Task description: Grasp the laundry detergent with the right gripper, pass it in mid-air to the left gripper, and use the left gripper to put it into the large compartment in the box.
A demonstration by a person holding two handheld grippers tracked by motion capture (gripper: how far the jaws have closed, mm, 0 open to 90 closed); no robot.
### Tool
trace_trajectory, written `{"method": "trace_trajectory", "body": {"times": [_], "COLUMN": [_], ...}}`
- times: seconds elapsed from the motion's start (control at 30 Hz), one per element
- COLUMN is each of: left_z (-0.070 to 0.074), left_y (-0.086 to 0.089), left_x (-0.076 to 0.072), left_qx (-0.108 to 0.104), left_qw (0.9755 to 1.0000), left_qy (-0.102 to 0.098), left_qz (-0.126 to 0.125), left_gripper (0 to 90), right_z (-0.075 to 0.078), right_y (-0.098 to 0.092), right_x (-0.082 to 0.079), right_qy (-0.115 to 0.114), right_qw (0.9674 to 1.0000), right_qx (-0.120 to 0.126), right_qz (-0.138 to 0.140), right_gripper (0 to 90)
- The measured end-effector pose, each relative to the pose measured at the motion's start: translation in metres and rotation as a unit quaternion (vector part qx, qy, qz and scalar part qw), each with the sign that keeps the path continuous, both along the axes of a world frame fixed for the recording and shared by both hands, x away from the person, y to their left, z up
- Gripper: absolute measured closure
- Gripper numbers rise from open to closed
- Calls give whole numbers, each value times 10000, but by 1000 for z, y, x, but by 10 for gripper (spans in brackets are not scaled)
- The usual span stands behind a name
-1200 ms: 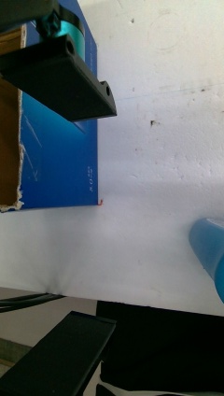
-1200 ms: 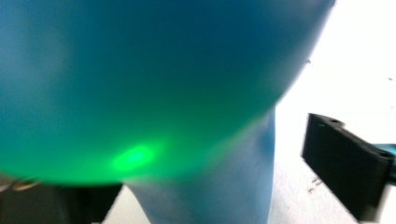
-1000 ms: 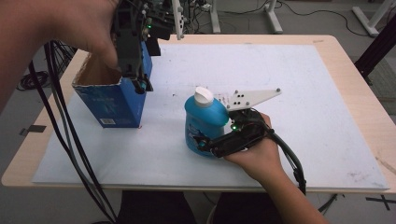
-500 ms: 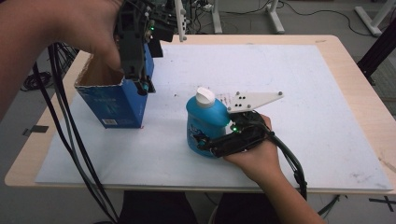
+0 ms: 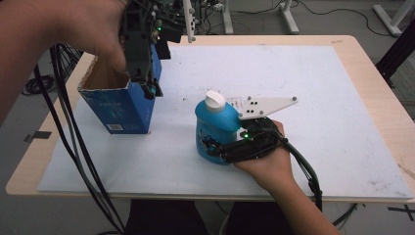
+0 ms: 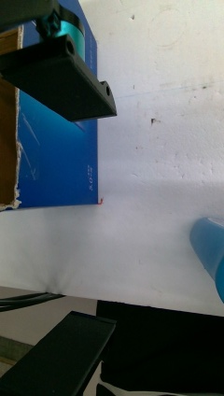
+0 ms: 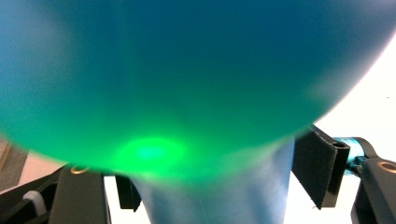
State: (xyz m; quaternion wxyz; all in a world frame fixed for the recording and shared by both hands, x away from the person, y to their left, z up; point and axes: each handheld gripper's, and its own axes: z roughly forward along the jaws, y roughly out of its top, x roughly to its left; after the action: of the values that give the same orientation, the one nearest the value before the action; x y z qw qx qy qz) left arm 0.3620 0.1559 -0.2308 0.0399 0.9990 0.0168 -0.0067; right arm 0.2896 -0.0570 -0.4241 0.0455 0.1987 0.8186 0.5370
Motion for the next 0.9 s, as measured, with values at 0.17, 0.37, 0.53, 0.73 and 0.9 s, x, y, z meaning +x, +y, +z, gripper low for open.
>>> {"method": "trace_trajectory", "body": {"times": [0.17, 0.37, 0.53, 0.73, 0.9], "left_z": [0, -1, -1, -1, -1], "left_y": [0, -1, -2, -2, -3], "left_x": [0, 1, 1, 1, 0], "left_qx": [13, 36, 28, 41, 30], "left_qw": [10000, 10000, 10000, 10000, 10000], "left_qy": [4, 5, 14, 15, 9], "left_qz": [-4, -23, 0, -11, -23], "left_gripper": [17, 17, 17, 17, 17], "right_z": [-3, -4, -4, -3, -3], "right_y": [0, 1, 1, 1, 2], "right_x": [-1, -1, -2, -5, -8], "right_qy": [-45, -69, -101, -325, -529], "right_qw": [10000, 9999, 9999, 9994, 9986], "right_qx": [53, 48, 88, 70, 15], "right_qz": [36, 55, 82, 41, 28], "right_gripper": [328, 348, 393, 433, 454]}}
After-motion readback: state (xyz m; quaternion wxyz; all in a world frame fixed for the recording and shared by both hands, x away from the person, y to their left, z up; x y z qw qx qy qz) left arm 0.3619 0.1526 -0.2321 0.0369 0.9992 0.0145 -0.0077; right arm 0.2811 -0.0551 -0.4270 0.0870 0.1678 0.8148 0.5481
